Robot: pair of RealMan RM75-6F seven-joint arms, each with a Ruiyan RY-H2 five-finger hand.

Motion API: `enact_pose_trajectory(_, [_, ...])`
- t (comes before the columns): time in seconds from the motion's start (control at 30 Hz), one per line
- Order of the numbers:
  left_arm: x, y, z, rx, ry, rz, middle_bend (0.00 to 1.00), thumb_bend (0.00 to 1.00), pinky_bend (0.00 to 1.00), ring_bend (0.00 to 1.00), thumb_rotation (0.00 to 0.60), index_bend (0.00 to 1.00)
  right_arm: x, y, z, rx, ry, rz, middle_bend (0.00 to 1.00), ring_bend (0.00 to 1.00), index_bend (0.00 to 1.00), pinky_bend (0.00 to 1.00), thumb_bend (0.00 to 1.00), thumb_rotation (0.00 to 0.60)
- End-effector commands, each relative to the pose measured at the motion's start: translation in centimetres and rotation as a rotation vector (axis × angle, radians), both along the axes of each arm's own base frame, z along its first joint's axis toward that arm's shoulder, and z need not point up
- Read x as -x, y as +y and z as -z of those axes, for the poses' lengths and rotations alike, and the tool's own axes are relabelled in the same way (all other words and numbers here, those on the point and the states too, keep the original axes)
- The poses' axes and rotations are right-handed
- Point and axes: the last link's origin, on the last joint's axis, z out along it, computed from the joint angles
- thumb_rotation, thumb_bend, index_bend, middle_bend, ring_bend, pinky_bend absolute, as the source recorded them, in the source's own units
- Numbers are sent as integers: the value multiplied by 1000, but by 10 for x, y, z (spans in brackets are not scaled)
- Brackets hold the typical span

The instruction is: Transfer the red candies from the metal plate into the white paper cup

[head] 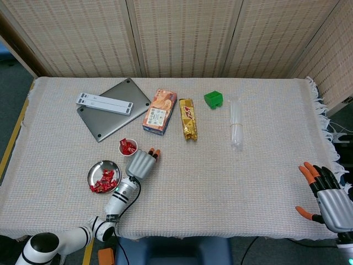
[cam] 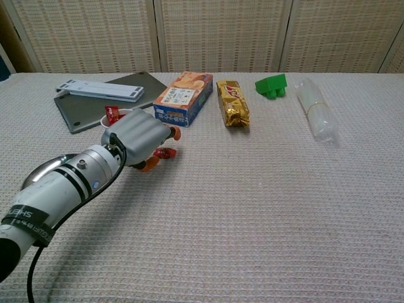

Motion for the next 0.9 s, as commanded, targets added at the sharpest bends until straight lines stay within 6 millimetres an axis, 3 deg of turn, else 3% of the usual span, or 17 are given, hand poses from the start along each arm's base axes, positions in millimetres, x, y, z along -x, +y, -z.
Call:
enact_pose_trajectory(0.03, [0,-1,3,-2,-1,13,440,426,1000,968,600,344,0,0,0,-1,0,0,0,0,0,0,64,600])
enact_pose_trajectory(0.9, [1,-4,20,-41,55,65,576,429,1000,967,600,504,-1,2,-1,1,-8,-9,0,0,0,0,64,600])
